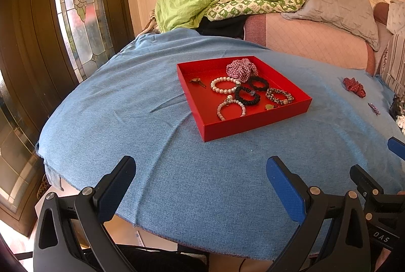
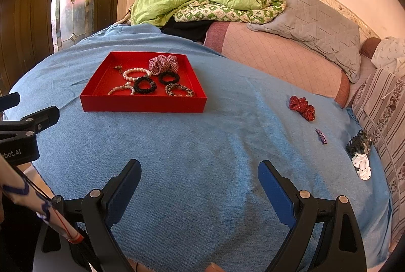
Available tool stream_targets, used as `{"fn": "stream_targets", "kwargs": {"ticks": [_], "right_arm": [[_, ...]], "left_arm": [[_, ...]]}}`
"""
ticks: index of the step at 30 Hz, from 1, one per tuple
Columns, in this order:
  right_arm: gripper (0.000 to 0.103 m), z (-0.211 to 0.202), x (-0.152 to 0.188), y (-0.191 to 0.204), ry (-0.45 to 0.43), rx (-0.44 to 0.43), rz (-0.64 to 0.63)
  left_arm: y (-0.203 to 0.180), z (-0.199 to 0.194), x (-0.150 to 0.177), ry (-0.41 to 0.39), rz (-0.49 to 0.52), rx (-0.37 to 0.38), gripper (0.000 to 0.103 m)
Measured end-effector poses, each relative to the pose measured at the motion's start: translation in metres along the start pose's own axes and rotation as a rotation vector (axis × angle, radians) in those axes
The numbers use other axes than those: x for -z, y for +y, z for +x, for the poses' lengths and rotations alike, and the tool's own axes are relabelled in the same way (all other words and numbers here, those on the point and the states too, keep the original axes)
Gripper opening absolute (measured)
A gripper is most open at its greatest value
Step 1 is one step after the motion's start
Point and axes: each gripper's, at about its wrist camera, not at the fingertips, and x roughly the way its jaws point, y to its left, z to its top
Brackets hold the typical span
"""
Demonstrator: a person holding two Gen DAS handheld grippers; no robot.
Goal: Organize jewelry
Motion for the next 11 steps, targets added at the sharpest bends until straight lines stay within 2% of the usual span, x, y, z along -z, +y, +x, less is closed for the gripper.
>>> {"fn": "stream_targets", "kwargs": {"ticks": [8,11], "right_arm": [[0.096,-0.001,0.001,-0.004,0.001,-0.001,0.003],[0.096,-0.001,0.001,-0.016,0.007,0.010,0.027]], "left_arm": [[-0.001,-0.001,0.001,-0.006,0.016,0.000,0.102],[-0.013,0.000,-0.002,-0.004,0.070,-0.005,0.102]]}}
